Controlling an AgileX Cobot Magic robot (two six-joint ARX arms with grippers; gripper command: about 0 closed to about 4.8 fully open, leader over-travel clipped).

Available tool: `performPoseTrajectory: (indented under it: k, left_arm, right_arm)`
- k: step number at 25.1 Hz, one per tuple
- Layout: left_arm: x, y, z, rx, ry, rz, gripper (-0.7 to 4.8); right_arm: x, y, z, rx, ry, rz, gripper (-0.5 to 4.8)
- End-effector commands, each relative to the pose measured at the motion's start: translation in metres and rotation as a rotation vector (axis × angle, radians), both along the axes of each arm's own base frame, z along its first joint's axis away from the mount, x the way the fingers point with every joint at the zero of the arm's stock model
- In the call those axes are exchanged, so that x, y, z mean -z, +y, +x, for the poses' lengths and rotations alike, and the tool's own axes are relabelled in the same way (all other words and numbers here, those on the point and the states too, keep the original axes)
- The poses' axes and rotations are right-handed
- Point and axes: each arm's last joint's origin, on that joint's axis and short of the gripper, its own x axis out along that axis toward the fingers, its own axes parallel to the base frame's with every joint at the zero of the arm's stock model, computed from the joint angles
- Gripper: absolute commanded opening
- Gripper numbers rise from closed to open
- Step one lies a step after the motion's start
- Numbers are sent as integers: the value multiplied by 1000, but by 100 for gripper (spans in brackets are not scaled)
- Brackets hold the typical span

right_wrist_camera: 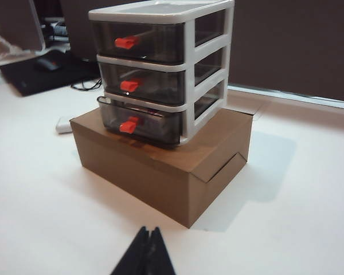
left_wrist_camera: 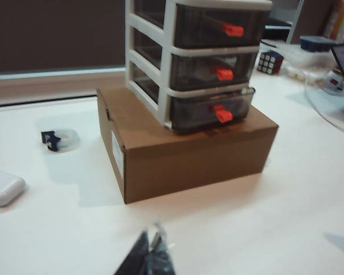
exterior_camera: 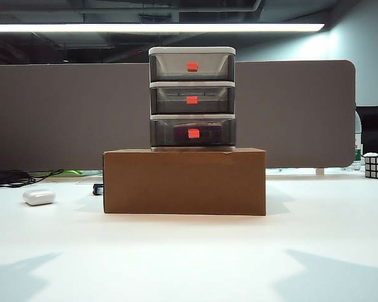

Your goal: Open the third layer of the drawer on the table, pick up a pack of napkins on the table and put it in, and finally close the drawer.

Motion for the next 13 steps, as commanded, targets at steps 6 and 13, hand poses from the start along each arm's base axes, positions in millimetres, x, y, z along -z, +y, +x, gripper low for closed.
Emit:
performPoseTrajectory:
  k: [6, 13]
  left_arm:
    - [21, -7, 9, 5, -61, -49, -5]
    - [34, -10, 12, 7, -65, -44, -5]
  right_arm:
    - [34, 0, 4, 74, 7, 18, -6]
    - [50, 1, 9, 64, -2, 4, -6]
